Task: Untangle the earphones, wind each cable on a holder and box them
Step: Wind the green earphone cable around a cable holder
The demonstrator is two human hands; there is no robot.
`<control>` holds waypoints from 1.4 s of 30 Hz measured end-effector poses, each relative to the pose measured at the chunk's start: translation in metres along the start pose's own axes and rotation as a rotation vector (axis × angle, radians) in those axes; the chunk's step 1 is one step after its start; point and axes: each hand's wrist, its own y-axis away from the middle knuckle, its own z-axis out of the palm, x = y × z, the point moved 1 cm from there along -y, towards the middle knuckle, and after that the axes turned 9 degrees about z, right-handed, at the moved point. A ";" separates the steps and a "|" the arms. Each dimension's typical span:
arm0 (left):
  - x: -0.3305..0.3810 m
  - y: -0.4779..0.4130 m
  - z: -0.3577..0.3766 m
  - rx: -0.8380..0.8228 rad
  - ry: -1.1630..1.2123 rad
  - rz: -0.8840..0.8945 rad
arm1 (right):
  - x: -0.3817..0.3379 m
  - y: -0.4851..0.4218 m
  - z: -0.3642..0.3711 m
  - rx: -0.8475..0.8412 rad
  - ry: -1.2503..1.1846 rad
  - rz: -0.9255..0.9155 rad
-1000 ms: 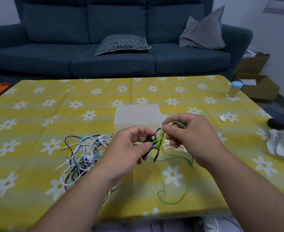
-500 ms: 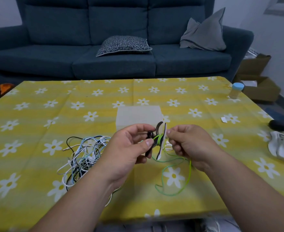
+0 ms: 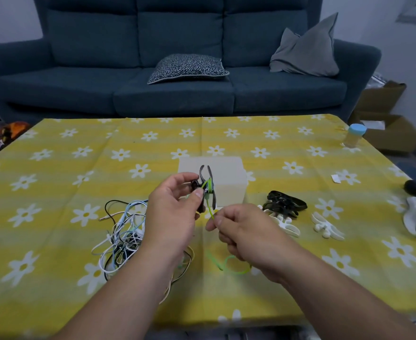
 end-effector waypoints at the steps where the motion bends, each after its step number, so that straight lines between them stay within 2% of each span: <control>1: -0.001 0.000 0.000 0.007 -0.048 0.024 | -0.002 0.002 -0.001 -0.023 -0.010 0.001; 6: -0.002 0.001 0.001 -0.059 -0.239 0.184 | -0.009 0.010 -0.011 -0.063 -0.035 -0.026; 12: 0.001 0.005 0.000 -0.229 -0.479 0.349 | -0.019 0.017 -0.043 -0.033 -0.057 -0.054; 15: 0.005 0.005 0.001 -0.340 -0.546 0.376 | -0.020 0.020 -0.057 -0.013 -0.061 -0.060; 20: 0.003 0.006 0.002 -0.542 -0.501 0.258 | -0.018 0.019 -0.073 0.043 -0.051 0.001; 24: 0.005 0.007 0.002 -0.650 -0.287 0.071 | -0.015 0.019 -0.085 0.175 0.151 -0.051; 31: 0.008 0.008 -0.002 -0.705 0.072 -0.152 | -0.011 0.013 -0.080 0.115 0.065 -0.051; 33: 0.009 0.009 -0.001 -0.737 0.137 -0.190 | -0.011 0.010 -0.073 0.078 0.097 -0.066; 36: 0.009 0.008 -0.001 -0.682 0.241 -0.228 | -0.012 0.010 -0.065 0.013 0.185 -0.085; 38: 0.010 0.007 -0.003 -0.652 0.263 -0.239 | -0.014 0.009 -0.063 0.017 0.167 -0.090; 42: 0.012 0.006 -0.006 -0.723 0.140 -0.215 | -0.014 0.006 -0.073 0.153 -0.011 -0.111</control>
